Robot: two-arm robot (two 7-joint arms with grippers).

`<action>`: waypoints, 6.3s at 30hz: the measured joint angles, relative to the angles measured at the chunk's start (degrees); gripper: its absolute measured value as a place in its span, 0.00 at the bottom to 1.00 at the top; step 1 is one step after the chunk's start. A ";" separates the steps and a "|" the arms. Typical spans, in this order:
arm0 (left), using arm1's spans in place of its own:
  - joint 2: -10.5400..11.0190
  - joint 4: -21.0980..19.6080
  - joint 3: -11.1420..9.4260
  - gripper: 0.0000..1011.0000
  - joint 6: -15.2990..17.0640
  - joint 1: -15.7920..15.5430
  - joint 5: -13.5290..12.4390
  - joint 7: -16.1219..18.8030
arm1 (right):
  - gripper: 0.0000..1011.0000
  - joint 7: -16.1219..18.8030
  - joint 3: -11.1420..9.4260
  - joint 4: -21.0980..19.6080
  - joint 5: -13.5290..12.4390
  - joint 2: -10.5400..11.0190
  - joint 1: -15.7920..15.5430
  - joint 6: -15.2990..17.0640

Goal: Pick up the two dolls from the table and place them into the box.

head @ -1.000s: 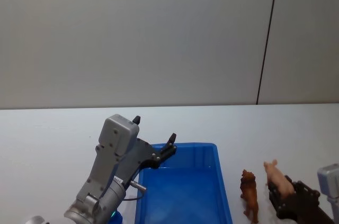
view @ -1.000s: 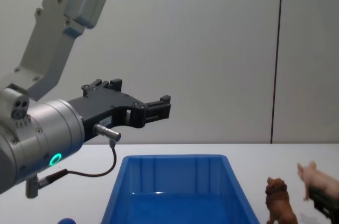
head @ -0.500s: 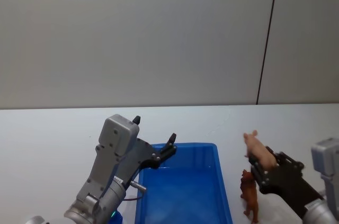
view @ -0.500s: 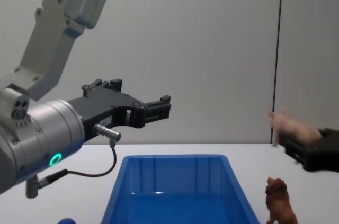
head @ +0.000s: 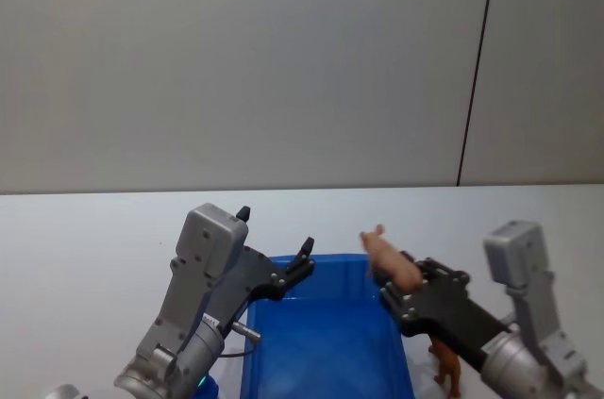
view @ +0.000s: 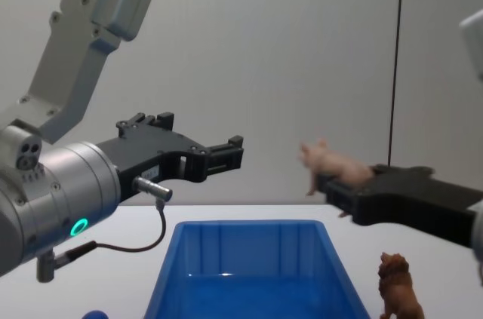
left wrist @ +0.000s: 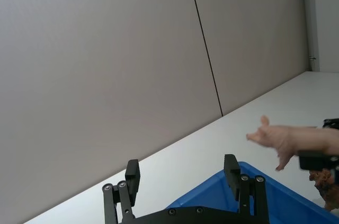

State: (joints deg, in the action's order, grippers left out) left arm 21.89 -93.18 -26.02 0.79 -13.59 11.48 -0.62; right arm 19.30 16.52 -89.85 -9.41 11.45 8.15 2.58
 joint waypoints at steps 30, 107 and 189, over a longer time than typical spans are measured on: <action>0.00 0.00 0.00 0.99 0.00 0.00 0.00 0.00 | 0.99 0.02 2.18 6.38 4.28 -3.62 5.11 3.90; 0.00 0.00 0.00 0.99 0.00 0.00 0.00 0.00 | 0.36 -17.27 0.80 0.14 2.38 -0.37 -6.00 16.40; 0.00 0.00 0.00 0.99 0.00 0.00 0.00 0.00 | 0.99 -10.57 -0.93 2.11 1.80 -2.67 1.74 7.56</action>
State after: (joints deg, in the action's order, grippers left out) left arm 21.90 -93.17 -26.02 0.79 -13.59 11.48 -0.63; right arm 8.73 15.59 -87.73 -7.61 8.79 9.88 10.14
